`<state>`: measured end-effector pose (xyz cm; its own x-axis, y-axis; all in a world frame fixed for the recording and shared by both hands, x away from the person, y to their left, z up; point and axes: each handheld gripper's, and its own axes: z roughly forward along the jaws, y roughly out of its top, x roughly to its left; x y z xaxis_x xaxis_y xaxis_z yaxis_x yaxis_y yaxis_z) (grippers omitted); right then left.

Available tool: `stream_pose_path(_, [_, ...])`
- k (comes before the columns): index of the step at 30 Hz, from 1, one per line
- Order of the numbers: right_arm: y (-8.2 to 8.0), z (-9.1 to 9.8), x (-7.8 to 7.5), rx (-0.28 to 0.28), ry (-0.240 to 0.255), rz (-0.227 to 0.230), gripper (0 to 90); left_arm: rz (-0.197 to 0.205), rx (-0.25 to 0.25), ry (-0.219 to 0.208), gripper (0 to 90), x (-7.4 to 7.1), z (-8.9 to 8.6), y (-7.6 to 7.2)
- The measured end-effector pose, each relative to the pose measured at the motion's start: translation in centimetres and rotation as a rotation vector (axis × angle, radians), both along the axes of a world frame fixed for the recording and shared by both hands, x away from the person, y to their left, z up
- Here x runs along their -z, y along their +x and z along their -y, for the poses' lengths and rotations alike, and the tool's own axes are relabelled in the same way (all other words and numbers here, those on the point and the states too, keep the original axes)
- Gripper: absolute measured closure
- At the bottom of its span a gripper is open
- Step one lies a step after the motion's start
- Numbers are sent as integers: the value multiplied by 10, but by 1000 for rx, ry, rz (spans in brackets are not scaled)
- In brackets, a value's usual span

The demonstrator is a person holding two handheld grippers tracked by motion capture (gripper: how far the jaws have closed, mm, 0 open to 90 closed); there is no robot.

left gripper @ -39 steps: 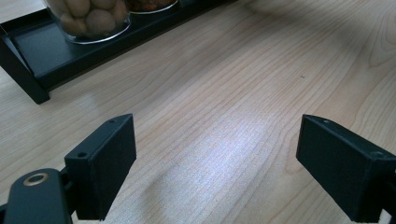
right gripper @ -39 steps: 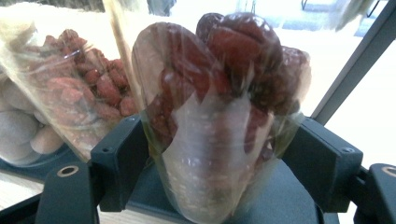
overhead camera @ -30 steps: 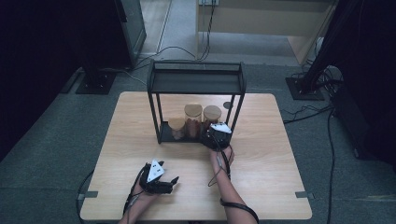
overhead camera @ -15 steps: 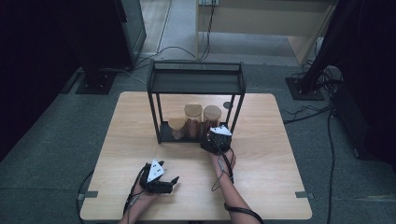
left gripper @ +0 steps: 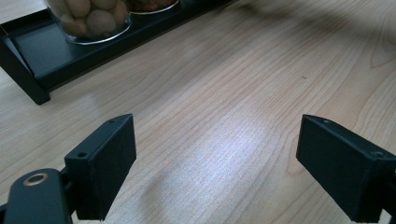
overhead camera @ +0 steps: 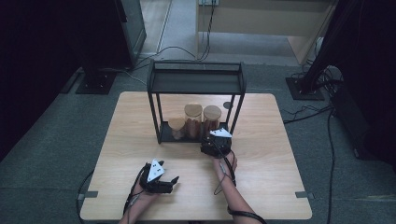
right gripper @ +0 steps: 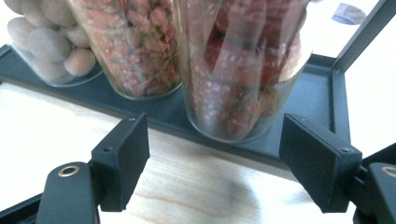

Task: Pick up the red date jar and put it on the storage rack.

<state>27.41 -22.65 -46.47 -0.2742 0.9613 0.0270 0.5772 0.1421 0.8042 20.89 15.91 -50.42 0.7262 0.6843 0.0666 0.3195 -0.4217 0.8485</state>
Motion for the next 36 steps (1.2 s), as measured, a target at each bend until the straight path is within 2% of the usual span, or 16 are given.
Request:
stream_pose_path(16, [-15,13,-5,-84,5,-26,240,-2,-3,-2,120,0,-1,0])
stream_pose_path(29, [-24,20,-4,-110,20,-33,240,1,-5,1,120,0,-1,0])
stream_pose_path(36, [-28,23,-2,-119,11,-30,240,0,-6,3,119,0,0,0])
